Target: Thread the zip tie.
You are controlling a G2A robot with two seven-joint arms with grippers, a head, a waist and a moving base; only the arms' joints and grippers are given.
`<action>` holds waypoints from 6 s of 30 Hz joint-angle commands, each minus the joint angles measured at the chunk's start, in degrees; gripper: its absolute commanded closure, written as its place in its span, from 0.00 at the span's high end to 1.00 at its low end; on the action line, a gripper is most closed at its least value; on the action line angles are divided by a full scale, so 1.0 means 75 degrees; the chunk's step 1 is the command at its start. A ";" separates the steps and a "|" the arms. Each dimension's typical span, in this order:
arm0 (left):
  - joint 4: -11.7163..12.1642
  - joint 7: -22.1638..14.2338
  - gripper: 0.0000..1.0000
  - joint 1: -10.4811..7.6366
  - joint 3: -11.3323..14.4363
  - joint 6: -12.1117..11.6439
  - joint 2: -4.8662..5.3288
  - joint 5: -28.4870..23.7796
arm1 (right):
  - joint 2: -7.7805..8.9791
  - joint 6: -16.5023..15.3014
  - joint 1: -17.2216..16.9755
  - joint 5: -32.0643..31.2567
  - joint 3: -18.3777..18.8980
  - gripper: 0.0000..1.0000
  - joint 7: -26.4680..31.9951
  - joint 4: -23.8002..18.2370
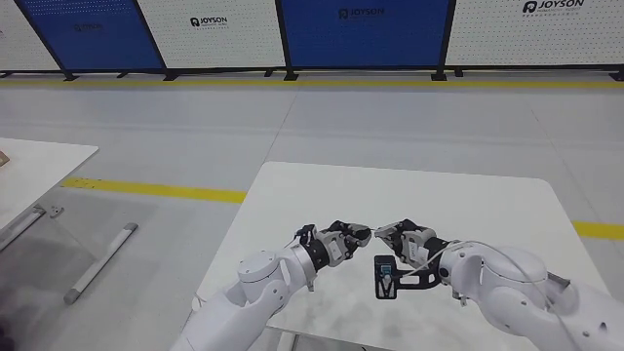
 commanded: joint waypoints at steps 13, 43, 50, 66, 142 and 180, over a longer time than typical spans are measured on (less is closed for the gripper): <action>0.0128 0.0552 0.00 0.0077 0.0285 -0.0762 -0.0027 0.1717 | 0.0492 -0.0003 -0.1191 0.2466 0.1100 1.00 -0.0833 0.0528; 0.0513 0.0995 0.00 0.0106 0.0747 -0.2331 -0.0005 0.5967 | 0.0563 -0.0003 -0.1025 0.7010 0.0135 1.00 -0.2750 0.1367; 0.0513 0.0995 0.00 0.0106 0.0747 -0.2331 -0.0005 0.5967 | 0.0563 -0.0003 -0.1025 0.7010 0.0135 1.00 -0.2750 0.1367; 0.0850 0.2976 0.00 0.0192 0.0988 -0.2791 -0.0239 0.7015 | 0.0535 -0.0003 -0.1558 1.0512 0.0415 1.00 -0.2134 0.1987; -0.0535 0.2673 0.00 0.0808 -0.0136 -0.2329 -0.0283 0.7713 | 0.0535 -0.0003 -0.1558 1.0512 0.0415 1.00 -0.2134 0.1987; 0.1031 0.1861 0.00 0.0344 -0.0020 -0.2109 -0.0390 0.7592 | 0.1428 0.0322 -0.2560 0.9279 0.2148 1.00 -0.1572 0.2247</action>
